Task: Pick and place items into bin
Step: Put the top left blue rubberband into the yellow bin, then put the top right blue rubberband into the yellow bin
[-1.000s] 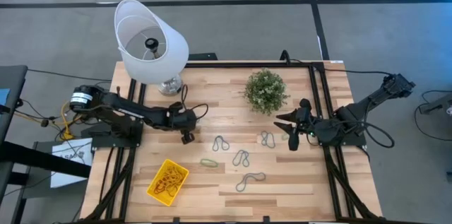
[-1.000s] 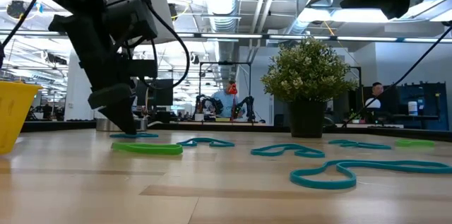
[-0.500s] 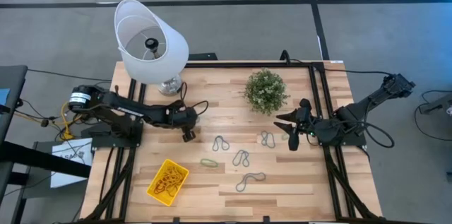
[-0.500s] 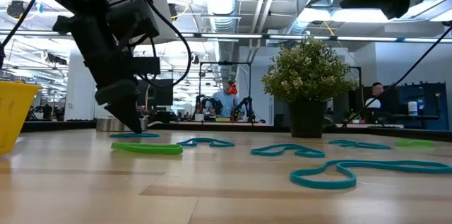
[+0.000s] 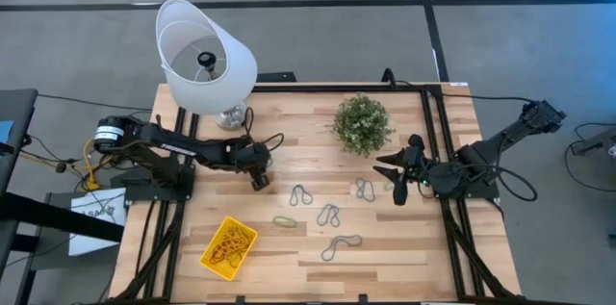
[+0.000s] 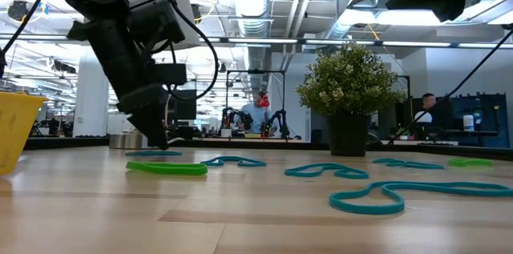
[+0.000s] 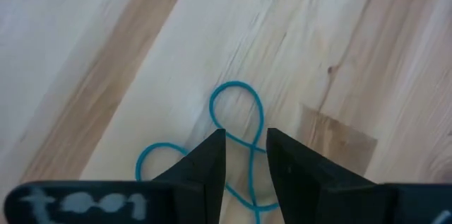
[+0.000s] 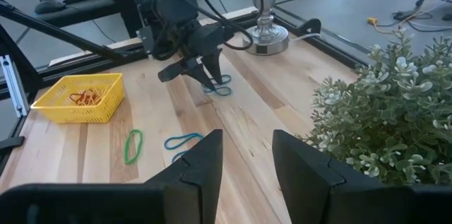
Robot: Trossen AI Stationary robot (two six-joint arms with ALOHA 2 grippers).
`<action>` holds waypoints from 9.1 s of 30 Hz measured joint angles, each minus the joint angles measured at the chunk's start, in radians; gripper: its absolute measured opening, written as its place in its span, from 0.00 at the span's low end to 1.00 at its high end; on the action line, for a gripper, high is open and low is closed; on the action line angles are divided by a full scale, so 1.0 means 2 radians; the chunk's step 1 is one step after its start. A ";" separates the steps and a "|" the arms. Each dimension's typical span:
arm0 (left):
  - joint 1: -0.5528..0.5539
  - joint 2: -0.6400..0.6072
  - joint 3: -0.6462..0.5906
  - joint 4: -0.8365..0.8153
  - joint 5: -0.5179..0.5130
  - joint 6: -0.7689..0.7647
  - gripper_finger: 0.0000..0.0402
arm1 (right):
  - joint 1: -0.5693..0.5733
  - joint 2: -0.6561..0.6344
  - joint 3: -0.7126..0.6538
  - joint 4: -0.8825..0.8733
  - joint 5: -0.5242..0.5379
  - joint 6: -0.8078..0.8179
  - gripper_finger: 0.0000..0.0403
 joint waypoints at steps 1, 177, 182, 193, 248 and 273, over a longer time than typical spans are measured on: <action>0.000 0.000 0.000 0.002 0.000 -0.004 0.24 | 0.000 0.000 0.000 0.000 0.000 0.000 0.29; -0.412 0.032 0.254 -0.396 0.060 -0.326 0.05 | -0.002 0.000 -0.022 0.026 -0.026 0.034 0.29; -0.408 0.032 0.247 -0.401 0.060 -0.326 0.15 | -0.002 0.000 -0.022 0.026 -0.026 0.035 0.29; -0.395 0.032 0.252 -0.454 0.134 -0.263 0.27 | -0.005 0.000 -0.022 0.027 -0.026 0.034 0.29; -0.562 -0.157 0.038 -0.352 -0.482 -0.500 0.27 | -0.084 0.448 0.041 0.029 -0.141 0.189 0.29; -0.562 -0.157 0.038 -0.337 -0.475 -0.479 0.27 | -0.089 0.455 0.072 0.226 -0.096 0.096 0.01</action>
